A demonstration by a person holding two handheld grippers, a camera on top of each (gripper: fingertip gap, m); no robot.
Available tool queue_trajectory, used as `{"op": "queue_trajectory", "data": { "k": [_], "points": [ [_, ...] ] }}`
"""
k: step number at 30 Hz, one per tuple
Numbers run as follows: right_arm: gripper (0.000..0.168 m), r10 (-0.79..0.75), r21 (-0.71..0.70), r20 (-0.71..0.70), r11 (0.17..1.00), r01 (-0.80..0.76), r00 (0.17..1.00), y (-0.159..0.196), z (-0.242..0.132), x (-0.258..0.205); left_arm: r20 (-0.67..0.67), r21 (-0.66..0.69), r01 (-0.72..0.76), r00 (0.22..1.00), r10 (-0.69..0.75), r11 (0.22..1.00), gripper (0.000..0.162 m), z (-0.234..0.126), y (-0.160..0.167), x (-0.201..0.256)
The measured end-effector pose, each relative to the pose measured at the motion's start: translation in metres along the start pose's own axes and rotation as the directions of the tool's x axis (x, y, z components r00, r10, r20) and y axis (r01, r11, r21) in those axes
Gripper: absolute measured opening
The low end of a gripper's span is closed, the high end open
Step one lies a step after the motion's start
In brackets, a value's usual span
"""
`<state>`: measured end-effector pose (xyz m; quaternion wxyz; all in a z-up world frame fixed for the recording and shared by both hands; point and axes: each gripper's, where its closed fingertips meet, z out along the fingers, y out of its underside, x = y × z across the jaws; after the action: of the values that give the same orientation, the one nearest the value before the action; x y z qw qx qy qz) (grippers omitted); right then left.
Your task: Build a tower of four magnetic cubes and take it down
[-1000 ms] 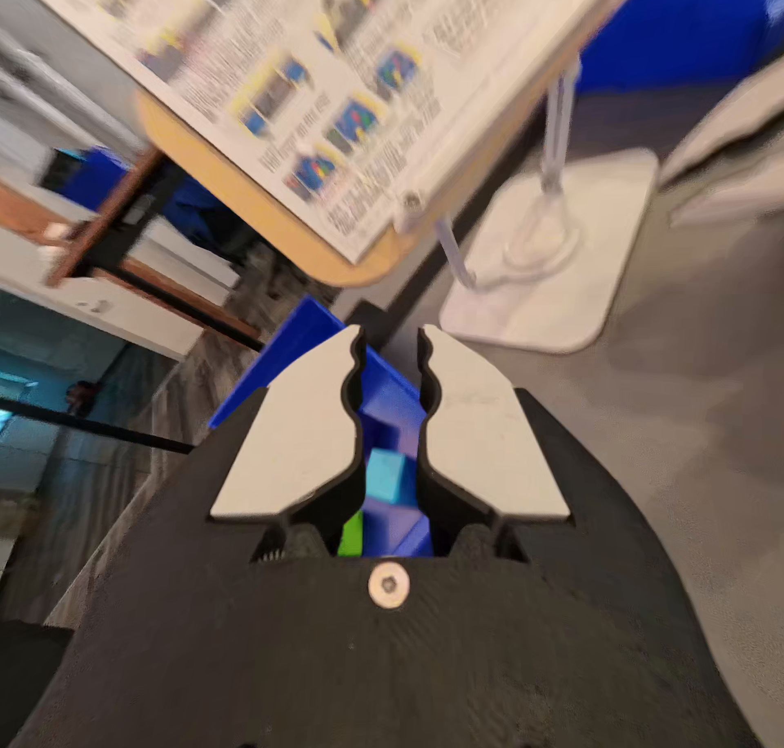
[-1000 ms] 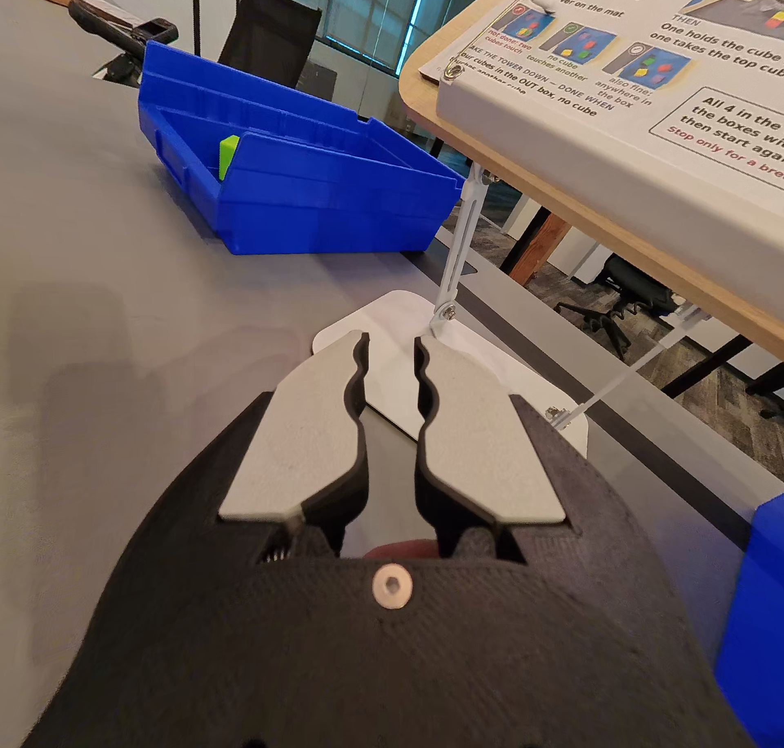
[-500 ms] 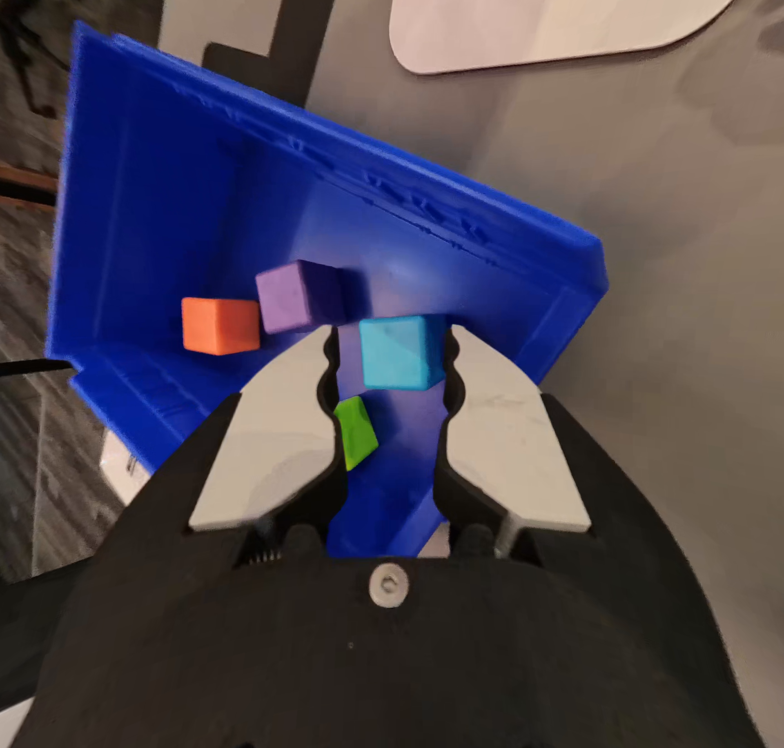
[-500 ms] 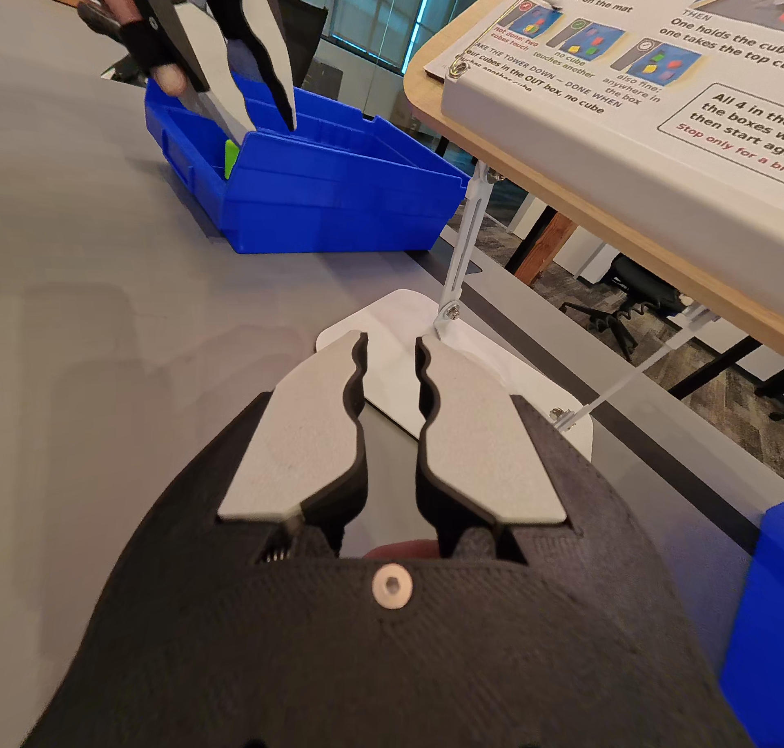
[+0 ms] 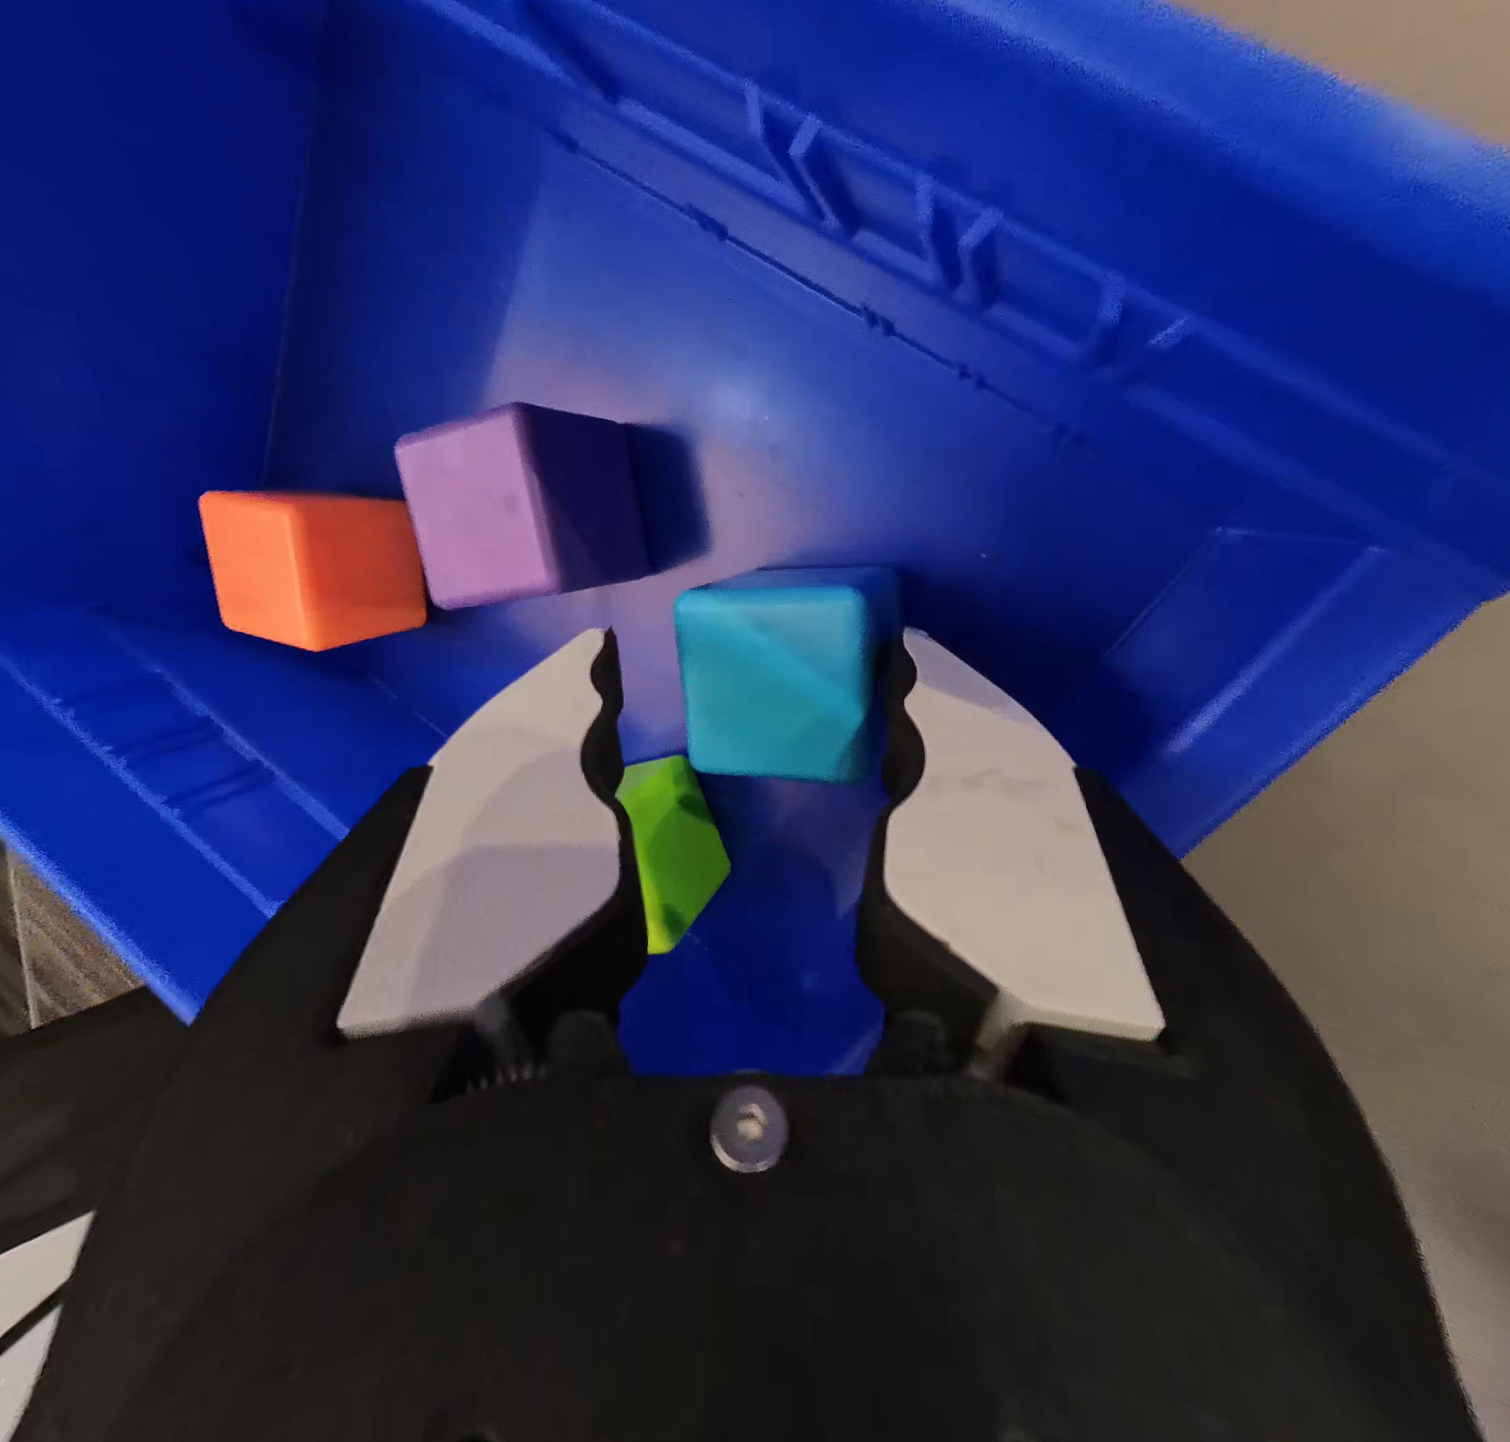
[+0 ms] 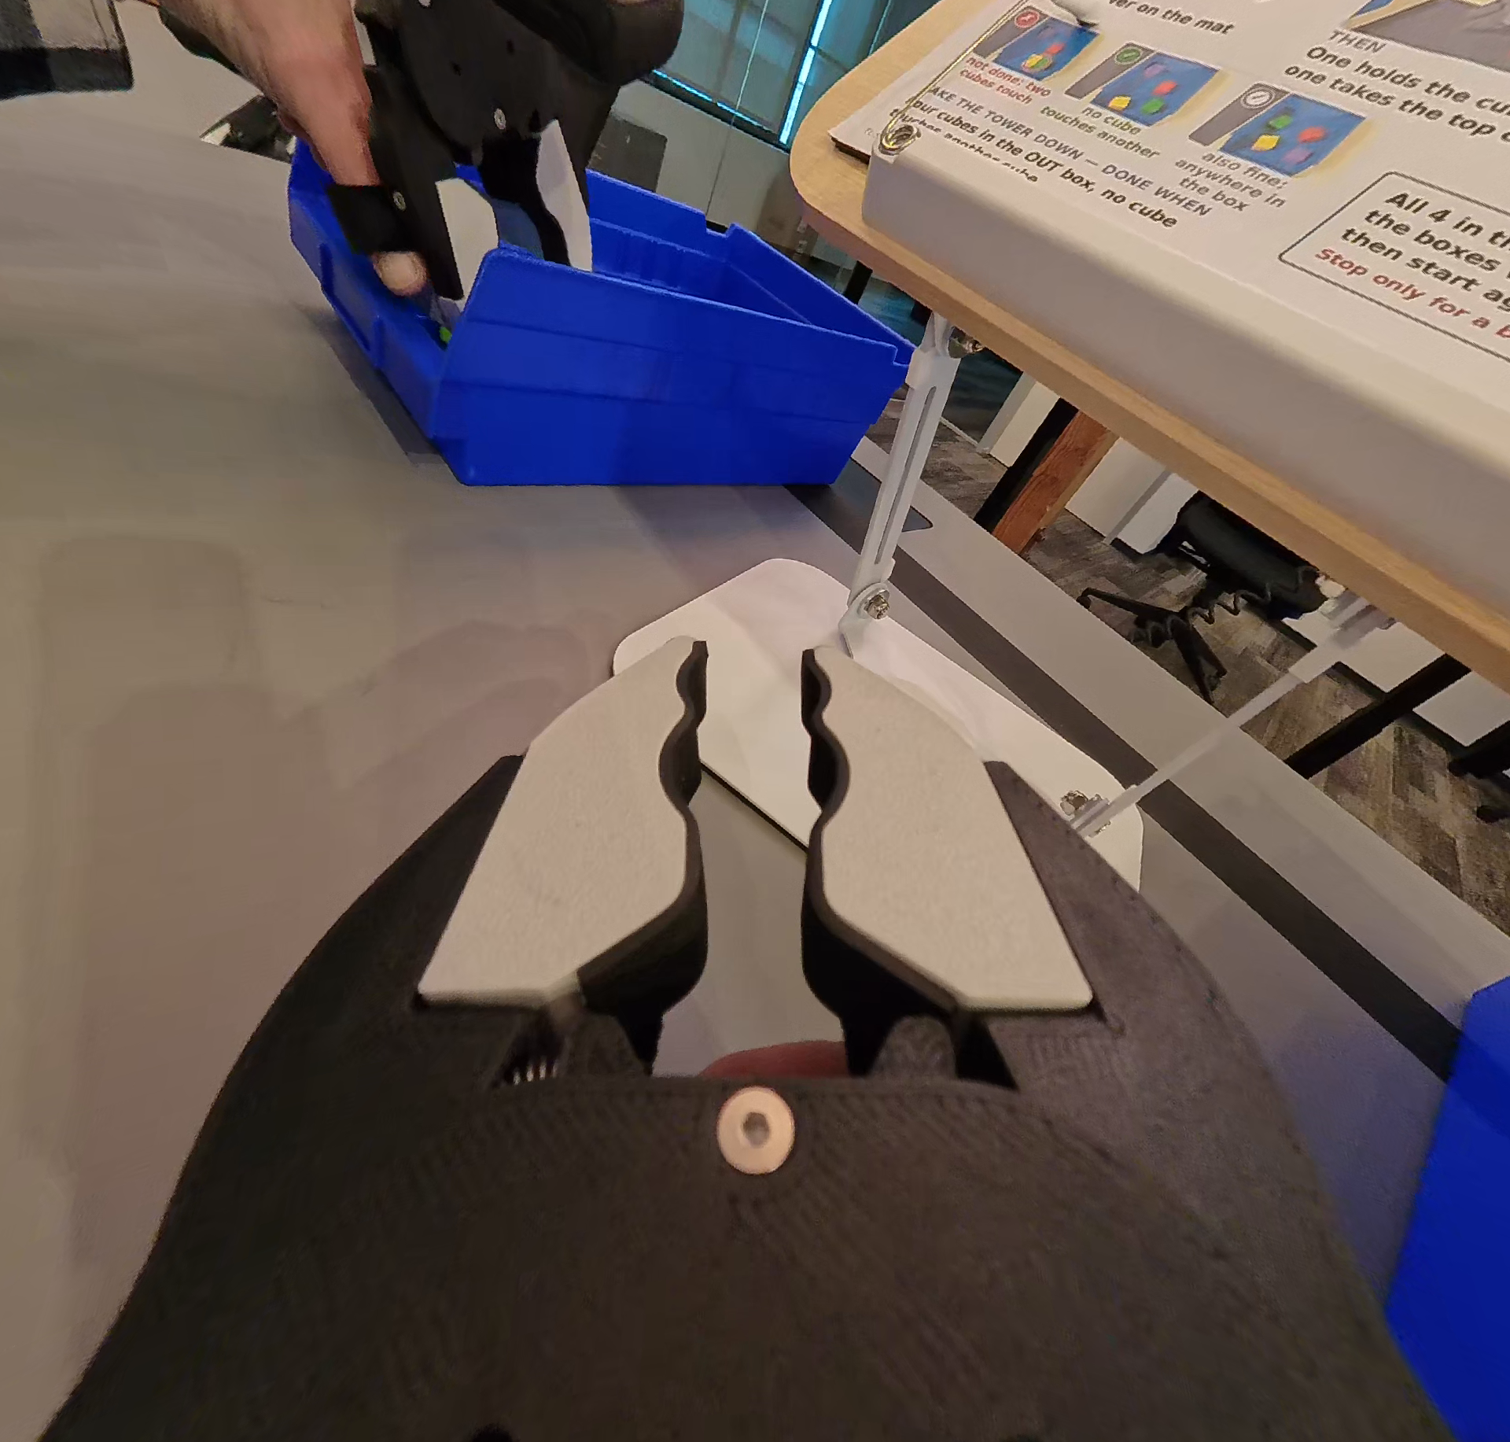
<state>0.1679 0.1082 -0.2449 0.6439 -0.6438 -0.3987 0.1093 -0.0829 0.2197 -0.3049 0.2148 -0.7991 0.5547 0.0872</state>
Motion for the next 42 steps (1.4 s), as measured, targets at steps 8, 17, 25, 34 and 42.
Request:
{"op": "queue_trajectory", "data": {
  "k": [8, 17, 25, 34, 42],
  "points": [
    [0.022, -0.002, -0.002, 0.003, 1.000, 0.002, 1.000, 0.000, 0.000, -0.001, -0.054, -0.023, 0.071, 0.996, -0.072, 0.997, 0.054, 0.012, 0.006, 0.004],
    [0.022, -0.006, -0.002, 0.006, 1.000, 0.006, 1.000, 0.000, 0.000, -0.001, -0.048, 0.003, 0.054, 0.997, -0.054, 0.999, 0.052, 0.013, 0.004, 0.002],
    [0.022, -0.006, -0.002, 0.008, 1.000, 0.006, 1.000, 0.000, 0.000, -0.001, 0.021, 0.077, 0.037, 0.999, -0.039, 0.996, 0.052, -0.024, -0.008, -0.008],
    [0.022, 0.004, 0.003, 0.009, 1.000, -0.004, 1.000, 0.000, 0.000, 0.000, 0.098, 0.157, -0.071, 0.994, 0.056, 0.985, 0.052, -0.111, -0.036, 0.015],
    [0.021, 0.028, 0.011, 0.008, 1.000, -0.028, 1.000, 0.000, -0.002, 0.004, 0.086, 0.263, -0.294, 0.956, 0.281, 0.919, 0.051, -0.146, -0.095, 0.081]
  ]
}}
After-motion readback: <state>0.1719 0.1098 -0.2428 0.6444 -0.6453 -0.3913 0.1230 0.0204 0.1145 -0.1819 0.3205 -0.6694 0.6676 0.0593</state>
